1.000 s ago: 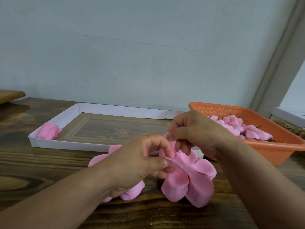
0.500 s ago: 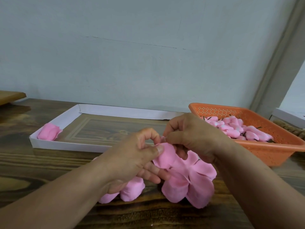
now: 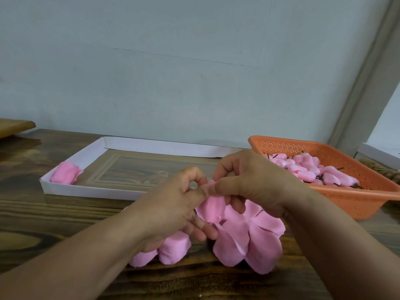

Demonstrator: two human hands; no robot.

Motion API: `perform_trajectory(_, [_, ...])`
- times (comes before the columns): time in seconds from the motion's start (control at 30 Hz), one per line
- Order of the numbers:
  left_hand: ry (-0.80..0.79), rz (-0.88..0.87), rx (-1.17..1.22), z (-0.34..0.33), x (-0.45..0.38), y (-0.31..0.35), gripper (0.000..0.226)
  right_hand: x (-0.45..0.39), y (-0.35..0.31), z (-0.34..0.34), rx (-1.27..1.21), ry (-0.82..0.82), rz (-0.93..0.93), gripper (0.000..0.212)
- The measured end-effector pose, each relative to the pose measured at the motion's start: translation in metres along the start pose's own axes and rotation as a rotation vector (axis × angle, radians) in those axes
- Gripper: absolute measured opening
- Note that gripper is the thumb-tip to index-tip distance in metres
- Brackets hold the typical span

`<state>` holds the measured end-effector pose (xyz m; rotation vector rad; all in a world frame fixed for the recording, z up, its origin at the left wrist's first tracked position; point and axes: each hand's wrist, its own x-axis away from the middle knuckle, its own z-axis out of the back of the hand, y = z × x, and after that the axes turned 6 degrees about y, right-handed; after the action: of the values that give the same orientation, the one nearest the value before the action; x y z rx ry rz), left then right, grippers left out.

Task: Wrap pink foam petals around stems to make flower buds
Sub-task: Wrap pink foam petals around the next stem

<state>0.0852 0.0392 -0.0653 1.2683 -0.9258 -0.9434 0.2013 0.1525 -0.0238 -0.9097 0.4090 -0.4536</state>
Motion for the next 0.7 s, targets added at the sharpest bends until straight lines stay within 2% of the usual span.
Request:
perform_trajectory(0.2, [0.103, -0.049, 0.126, -0.006, -0.002, -0.002, 0.003, -0.007, 0.006, 0.001, -0.042, 0.157, -0.033, 0.025])
perform_trajectory(0.4, [0.168, -0.156, 0.218, -0.011, -0.004, -0.009, 0.013, -0.011, 0.012, 0.003, -0.078, 0.266, -0.036, 0.029])
perform_trajectory(0.7, [0.292, -0.179, 0.214, -0.015, -0.004, -0.009, 0.027, -0.012, 0.009, -0.007, -0.172, 0.316, -0.053, 0.026])
